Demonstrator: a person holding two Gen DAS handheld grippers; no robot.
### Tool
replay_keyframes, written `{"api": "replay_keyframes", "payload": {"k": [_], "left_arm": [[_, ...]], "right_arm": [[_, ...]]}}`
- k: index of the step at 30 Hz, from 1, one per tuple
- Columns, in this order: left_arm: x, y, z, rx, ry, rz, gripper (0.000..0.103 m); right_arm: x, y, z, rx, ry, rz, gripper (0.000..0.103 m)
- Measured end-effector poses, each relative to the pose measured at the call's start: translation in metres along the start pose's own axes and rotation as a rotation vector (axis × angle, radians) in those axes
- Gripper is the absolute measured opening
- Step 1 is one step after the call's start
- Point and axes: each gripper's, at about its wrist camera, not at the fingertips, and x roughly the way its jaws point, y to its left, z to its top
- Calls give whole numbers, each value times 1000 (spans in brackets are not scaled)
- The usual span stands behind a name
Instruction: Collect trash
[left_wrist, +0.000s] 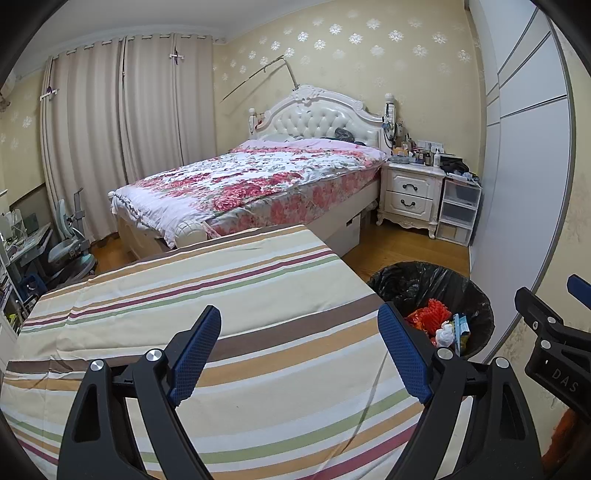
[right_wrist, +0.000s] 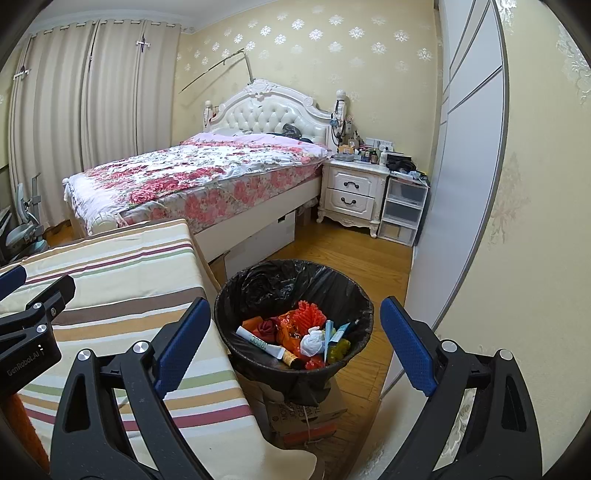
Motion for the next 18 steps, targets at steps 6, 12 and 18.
{"api": "replay_keyframes", "payload": {"k": [6,12,18], "left_arm": [[0,0,0,0,0,-1,84],[0,-1,-1,0,1,-2,84],[-1,-1,-1,0,1,-2,84]], "right_arm": [[0,0,0,-1,0,-1,91],[-1,0,0,-1,1,1,91],[0,0,0,-1,0,1,91]]}}
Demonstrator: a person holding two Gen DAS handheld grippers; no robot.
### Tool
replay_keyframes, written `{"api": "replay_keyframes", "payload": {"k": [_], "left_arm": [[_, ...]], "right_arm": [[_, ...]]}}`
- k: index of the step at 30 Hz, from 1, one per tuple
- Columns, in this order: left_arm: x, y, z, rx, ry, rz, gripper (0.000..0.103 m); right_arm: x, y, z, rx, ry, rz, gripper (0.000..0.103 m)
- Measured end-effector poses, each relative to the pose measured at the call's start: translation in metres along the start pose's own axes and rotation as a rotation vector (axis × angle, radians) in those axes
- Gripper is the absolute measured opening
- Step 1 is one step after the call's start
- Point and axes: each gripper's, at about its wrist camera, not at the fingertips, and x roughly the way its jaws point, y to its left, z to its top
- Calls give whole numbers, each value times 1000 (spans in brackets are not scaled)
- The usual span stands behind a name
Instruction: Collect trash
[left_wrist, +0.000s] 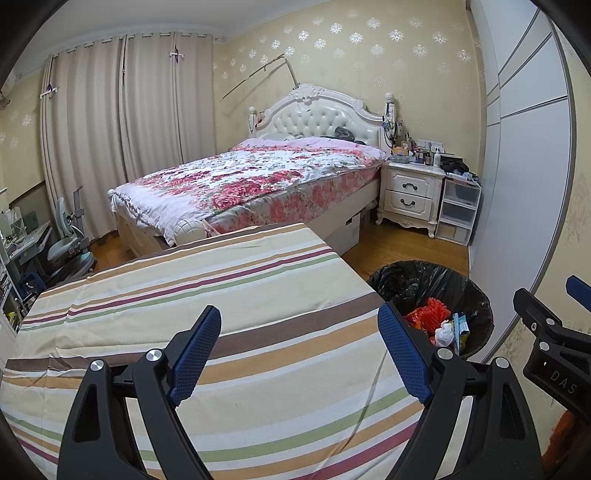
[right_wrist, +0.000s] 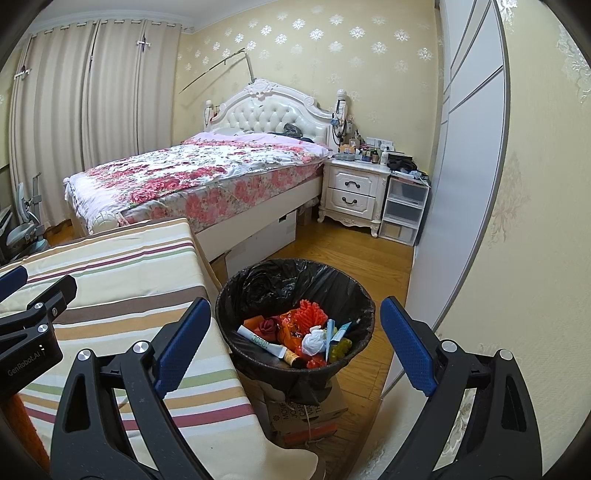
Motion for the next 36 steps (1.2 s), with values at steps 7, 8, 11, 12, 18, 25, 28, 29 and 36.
{"api": "replay_keyframes", "payload": {"k": [7,8,11,12,18,25,28,29,36], "left_arm": [[-1,0,-1,1,1,1,84],[-1,0,-1,0,1,0,84],[-1,0,-1,0,0,1,84],[-1,0,-1,0,1,0,84],[-1,0,-1,0,1,0,84],[-1,1,-1,-1,2,-1,84],[-1,2,-1,0,2,-1,84],[-1,2,-1,-1,2,-2,84],[-2,-1,-3,-2,3,-5,84]], "right_arm": [[0,0,0,0,0,0,91],[0,0,0,0,0,1,91],[0,0,0,0,1,0,91],[0,0,0,0,0,0,91],[0,0,0,0,-1,0,91],[0,0,0,0,0,0,91],[0,0,0,0,0,0,91],[0,0,0,0,0,0,91],[0,0,0,0,0,0,91]]}}
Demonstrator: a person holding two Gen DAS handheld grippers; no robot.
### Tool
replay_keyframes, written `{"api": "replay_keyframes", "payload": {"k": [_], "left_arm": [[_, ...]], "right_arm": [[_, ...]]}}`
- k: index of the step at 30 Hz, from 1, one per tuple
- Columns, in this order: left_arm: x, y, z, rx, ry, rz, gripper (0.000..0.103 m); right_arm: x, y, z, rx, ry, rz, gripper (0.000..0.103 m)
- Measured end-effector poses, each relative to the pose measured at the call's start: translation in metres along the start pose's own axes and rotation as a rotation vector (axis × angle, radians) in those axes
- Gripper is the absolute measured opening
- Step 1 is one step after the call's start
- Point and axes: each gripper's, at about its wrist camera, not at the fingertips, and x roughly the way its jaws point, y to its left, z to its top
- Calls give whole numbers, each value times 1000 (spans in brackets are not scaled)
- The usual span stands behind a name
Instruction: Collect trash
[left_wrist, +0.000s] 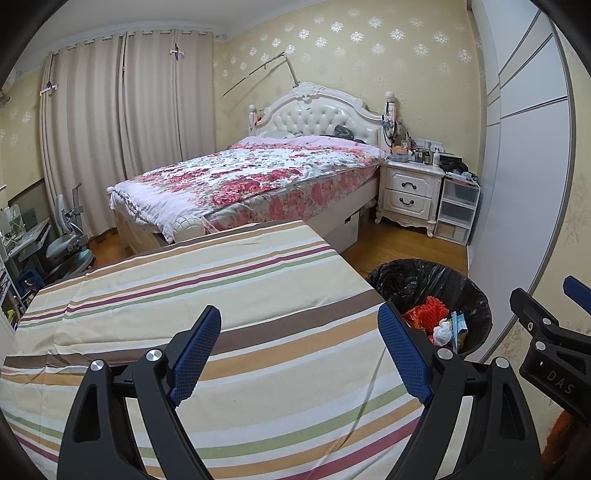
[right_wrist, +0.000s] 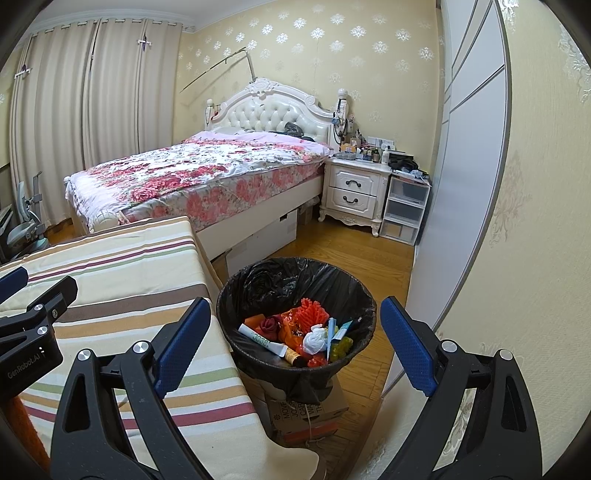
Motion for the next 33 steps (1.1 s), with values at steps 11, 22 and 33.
{"api": "replay_keyframes", "payload": {"k": [11,22,33], "left_arm": [[0,-2,-3,-12,5,-2,84],[-2,2,0,-15,3,10,84],[-1,3,0,-26,1,0,84]], "right_arm": [[0,0,0,0,1,0,91],[0,0,0,0,1,0,91],[0,0,1,0,2,0,91]]}}
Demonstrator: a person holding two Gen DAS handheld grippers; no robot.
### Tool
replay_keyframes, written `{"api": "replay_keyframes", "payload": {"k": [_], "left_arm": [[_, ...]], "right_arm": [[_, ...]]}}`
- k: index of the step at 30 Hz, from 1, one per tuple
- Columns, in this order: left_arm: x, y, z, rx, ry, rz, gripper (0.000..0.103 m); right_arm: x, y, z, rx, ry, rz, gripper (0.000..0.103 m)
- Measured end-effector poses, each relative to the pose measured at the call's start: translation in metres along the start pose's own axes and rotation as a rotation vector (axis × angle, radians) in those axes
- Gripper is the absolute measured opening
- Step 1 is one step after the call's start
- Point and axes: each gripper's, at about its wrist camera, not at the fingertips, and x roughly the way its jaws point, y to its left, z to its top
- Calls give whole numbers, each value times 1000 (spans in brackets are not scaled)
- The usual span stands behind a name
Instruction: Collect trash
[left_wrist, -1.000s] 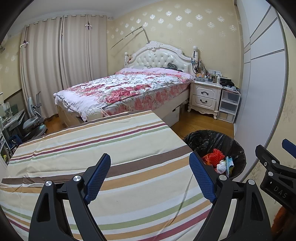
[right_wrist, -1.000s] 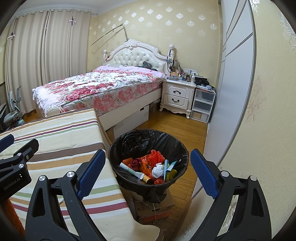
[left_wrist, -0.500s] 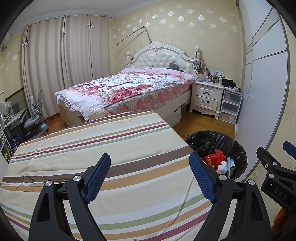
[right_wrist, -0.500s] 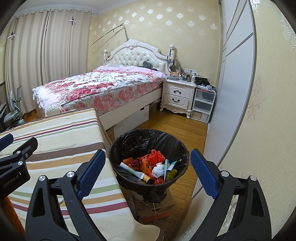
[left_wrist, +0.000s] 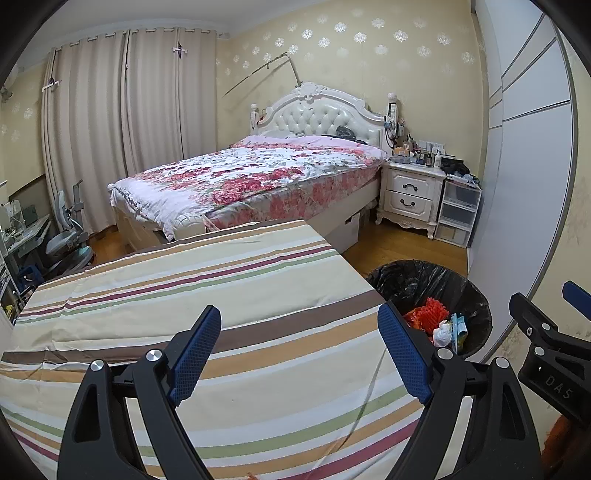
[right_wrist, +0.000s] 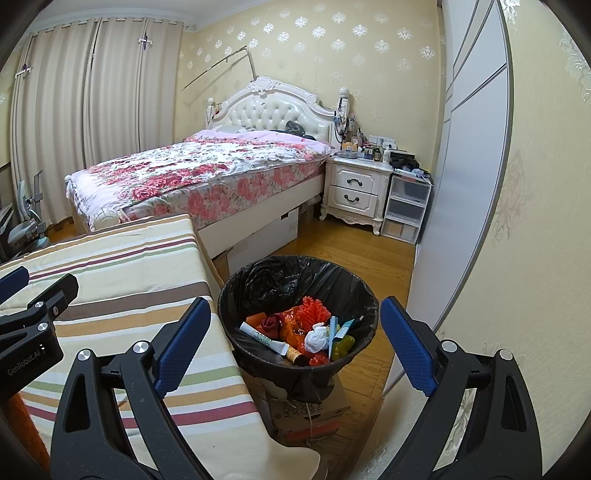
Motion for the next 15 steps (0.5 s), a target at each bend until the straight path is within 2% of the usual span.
{"api": "replay_keyframes", "payload": {"k": [7,15], "left_arm": [[1,4,1,4,-14,18,84],[17,36,-2,-46,60,68,84]], "right_arm": [[1,0,-1,-4,3,5,91],[2,26,-8,-41,18,43,91]]}}
